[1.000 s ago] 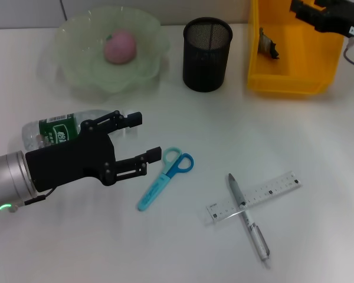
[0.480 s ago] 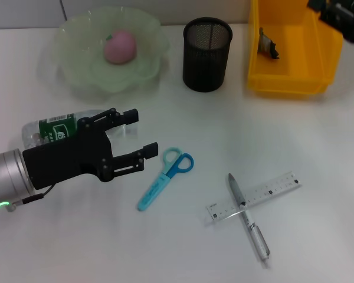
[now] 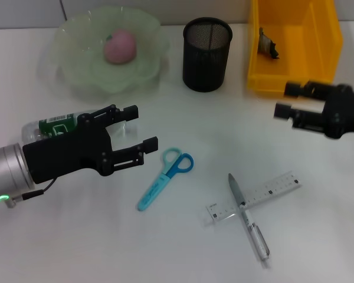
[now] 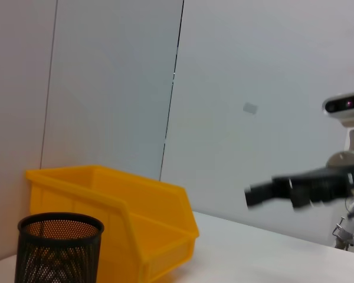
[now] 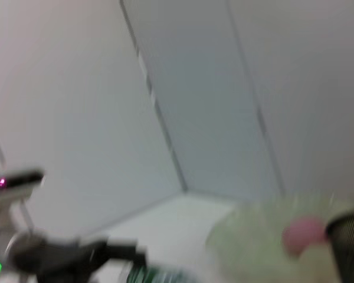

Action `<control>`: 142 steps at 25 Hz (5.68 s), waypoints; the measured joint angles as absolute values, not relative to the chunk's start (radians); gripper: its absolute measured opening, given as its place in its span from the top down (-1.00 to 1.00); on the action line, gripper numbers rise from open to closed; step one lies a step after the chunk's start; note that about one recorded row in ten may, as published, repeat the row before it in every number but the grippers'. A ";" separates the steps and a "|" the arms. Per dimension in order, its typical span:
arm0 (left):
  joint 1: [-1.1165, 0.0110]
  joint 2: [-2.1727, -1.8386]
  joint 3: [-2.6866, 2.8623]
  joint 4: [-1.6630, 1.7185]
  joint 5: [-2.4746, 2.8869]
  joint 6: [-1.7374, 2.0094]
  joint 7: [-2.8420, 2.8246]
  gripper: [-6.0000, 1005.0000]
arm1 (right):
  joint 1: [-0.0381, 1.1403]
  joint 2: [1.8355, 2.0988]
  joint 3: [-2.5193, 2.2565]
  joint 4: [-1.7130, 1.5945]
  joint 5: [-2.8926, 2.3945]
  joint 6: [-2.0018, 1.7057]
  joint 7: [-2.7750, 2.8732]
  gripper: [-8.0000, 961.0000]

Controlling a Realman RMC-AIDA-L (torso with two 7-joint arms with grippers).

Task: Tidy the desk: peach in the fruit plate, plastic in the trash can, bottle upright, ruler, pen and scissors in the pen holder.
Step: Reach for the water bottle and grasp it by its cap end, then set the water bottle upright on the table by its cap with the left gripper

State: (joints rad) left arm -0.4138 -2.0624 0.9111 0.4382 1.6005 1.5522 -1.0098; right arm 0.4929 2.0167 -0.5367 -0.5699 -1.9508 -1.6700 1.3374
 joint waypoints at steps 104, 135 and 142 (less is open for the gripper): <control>-0.748 -2.079 1.435 0.943 2.618 1.158 -1.882 -0.26 | 0.448 2.078 -0.690 -0.581 -2.053 -1.594 1.152 -0.73; -0.702 -2.065 1.100 1.093 2.341 1.392 -1.880 0.10 | 0.446 2.078 -0.680 -0.581 -2.051 -1.594 1.141 -0.74; -0.675 -2.063 0.958 1.082 2.266 1.438 -1.829 0.10 | 0.446 2.078 -0.680 -0.581 -2.051 -1.594 1.140 -0.74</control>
State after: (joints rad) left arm -0.6755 -2.0626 0.9583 1.0819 2.2659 1.4377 -1.8288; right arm 0.4463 2.0785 -0.6795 -0.5814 -2.0508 -1.5938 1.1401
